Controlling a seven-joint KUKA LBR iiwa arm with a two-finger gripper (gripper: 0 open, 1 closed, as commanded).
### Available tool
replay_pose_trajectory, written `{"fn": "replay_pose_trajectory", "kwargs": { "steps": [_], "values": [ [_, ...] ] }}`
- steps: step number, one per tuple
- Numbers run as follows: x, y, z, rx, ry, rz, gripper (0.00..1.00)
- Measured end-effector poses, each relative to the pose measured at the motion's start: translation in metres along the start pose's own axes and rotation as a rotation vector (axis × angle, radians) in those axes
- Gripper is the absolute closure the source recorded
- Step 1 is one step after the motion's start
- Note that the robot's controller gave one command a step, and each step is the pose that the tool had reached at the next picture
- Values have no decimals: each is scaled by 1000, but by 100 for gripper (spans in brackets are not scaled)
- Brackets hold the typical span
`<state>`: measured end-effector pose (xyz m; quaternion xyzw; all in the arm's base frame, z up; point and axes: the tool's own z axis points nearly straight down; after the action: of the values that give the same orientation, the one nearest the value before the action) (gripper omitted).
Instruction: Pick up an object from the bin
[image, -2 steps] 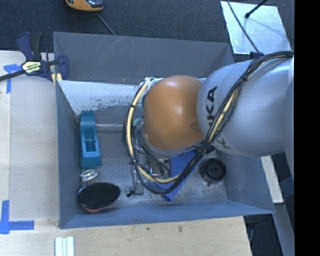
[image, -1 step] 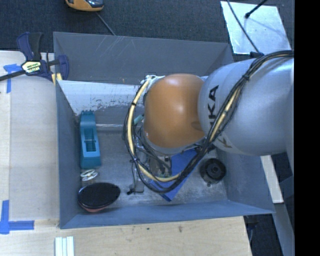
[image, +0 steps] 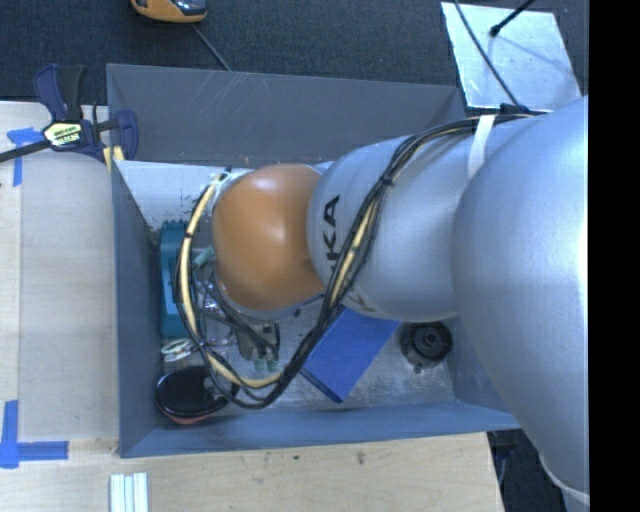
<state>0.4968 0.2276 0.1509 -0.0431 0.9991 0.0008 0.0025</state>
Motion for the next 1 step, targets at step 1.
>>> {"fn": "replay_pose_trajectory", "kwargs": {
  "steps": [1],
  "values": [
    [2,35,11,-1,3,-85,0]
  ]
}}
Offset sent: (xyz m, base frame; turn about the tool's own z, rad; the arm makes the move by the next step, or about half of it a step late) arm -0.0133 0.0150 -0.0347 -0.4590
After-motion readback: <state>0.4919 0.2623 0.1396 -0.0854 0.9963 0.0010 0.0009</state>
